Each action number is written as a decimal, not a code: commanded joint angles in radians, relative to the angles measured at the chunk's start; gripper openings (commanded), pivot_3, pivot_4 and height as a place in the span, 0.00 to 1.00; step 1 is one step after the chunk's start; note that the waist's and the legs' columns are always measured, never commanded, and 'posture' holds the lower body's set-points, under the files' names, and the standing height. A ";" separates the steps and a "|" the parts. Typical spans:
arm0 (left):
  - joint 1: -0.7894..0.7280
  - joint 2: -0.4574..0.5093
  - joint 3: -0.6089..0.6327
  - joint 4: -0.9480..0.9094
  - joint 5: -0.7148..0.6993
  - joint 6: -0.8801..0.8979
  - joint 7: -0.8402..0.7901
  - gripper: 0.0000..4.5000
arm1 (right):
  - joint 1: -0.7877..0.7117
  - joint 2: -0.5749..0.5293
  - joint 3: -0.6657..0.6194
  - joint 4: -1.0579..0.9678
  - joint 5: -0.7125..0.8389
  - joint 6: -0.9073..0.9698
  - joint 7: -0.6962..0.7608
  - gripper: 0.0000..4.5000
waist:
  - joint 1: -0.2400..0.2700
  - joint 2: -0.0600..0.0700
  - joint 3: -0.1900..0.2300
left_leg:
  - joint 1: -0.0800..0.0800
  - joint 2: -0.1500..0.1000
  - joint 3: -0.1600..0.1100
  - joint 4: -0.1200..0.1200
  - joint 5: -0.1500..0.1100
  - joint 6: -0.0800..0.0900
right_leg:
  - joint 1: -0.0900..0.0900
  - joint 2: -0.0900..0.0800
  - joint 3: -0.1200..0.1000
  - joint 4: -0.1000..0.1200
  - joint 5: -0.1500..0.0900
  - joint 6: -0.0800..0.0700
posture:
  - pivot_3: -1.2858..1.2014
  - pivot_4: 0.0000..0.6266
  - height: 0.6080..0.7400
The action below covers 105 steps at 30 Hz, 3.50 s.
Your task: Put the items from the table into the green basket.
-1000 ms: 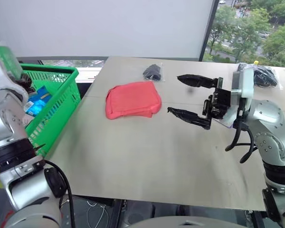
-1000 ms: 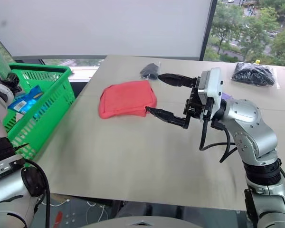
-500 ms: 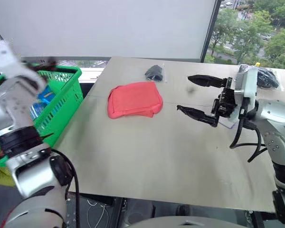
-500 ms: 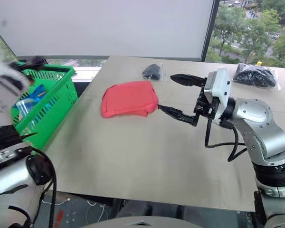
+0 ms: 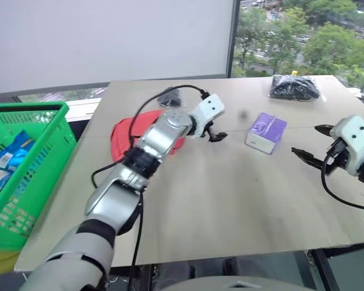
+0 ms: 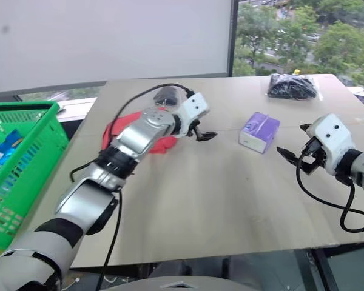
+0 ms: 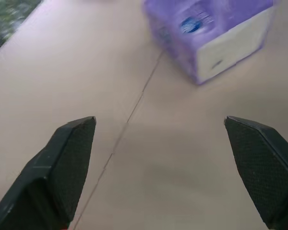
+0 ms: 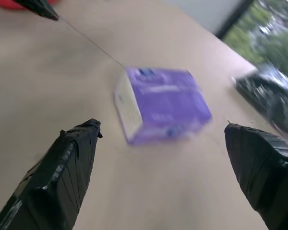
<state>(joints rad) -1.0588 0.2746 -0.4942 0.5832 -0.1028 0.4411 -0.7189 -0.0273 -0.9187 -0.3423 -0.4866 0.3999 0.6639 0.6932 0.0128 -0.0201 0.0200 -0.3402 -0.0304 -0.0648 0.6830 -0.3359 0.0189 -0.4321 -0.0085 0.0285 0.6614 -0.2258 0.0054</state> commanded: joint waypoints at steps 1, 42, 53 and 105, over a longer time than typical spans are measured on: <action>-0.145 -0.139 0.121 0.274 -0.050 -0.009 -0.052 0.98 | 0.027 0.020 -0.086 -0.079 0.013 0.063 -0.053 1.00 | -0.028 0.000 0.000 | 0.001 0.000 0.001 0.000 -0.001 0.001 | 0.000 0.004 0.001 0.000 0.000 0.000 | 0.44 0.00 1.00; -0.205 -0.282 0.522 0.622 0.061 -0.088 -0.030 0.01 | 0.025 0.157 -0.021 -0.104 0.024 0.061 -0.152 1.00 | -0.171 0.012 0.004 | 0.018 0.001 0.002 0.000 -0.007 0.010 | 0.016 0.006 0.014 -0.002 -0.002 0.011 | 0.44 0.00 1.00; 0.281 0.021 0.540 -0.485 -0.157 0.549 -0.151 0.01 | -0.030 0.167 0.013 -0.138 0.132 0.026 -0.059 1.00 | -0.139 0.015 0.006 | 0.018 0.005 -0.002 0.000 -0.006 0.009 | 0.013 0.003 0.014 -0.001 -0.002 0.011 | 0.48 0.00 1.00; 0.199 -0.204 0.653 -0.329 -0.161 0.372 0.181 0.01 | -0.044 0.101 0.048 -0.170 0.207 0.061 -0.046 1.00 | -0.123 0.014 0.007 | 0.018 0.004 -0.001 -0.001 -0.004 0.005 | 0.014 0.005 0.021 0.000 -0.002 0.013 | 0.50 0.00 1.00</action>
<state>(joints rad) -0.8715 0.0507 0.1421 0.4591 -0.2152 0.7551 -0.5589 -0.0391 -0.8181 -0.2983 -0.6605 0.6090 0.7678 0.6316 -0.1104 -0.0057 0.0269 -0.3230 -0.0261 -0.0656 0.6822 -0.3397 0.0237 -0.4186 -0.0034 0.0488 0.6611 -0.2278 0.0178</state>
